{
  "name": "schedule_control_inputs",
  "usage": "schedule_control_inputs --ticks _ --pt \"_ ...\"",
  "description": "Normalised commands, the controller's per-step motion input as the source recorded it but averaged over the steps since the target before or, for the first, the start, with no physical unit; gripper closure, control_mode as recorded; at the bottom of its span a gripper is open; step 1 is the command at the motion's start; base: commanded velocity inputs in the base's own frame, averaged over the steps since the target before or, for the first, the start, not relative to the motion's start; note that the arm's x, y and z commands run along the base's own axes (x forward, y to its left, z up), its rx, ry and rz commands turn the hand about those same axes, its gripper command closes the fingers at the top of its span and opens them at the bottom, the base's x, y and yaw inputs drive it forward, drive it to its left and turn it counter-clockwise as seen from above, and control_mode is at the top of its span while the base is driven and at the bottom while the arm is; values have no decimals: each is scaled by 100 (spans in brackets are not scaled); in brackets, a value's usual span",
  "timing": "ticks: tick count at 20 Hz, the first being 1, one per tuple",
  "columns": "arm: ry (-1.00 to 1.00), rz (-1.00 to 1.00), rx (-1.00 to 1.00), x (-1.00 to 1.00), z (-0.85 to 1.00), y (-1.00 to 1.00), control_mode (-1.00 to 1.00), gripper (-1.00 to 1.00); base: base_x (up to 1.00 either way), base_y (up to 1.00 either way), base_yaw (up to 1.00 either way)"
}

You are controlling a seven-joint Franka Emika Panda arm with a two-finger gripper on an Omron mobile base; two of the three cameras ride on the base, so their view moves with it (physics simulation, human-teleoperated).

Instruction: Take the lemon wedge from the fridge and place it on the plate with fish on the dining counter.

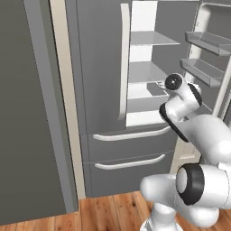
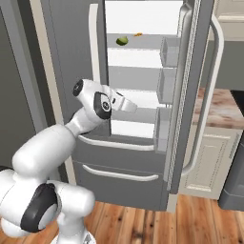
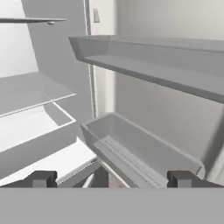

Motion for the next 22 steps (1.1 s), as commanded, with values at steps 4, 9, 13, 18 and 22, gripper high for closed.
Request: schedule_control_inputs --ticks 4,9,13,18,22 --pt "2 64 10 8 26 77 -100 -100 0 0 0" --pt "0 61 17 19 20 73 -100 -100 0 0 0" --pt "-4 35 17 34 12 77 -100 -100 0 0 0" --pt "-1 2 -4 27 30 89 -100 -100 0 0 0" --pt "7 -13 -29 24 47 98 -100 -100 0 0 0"
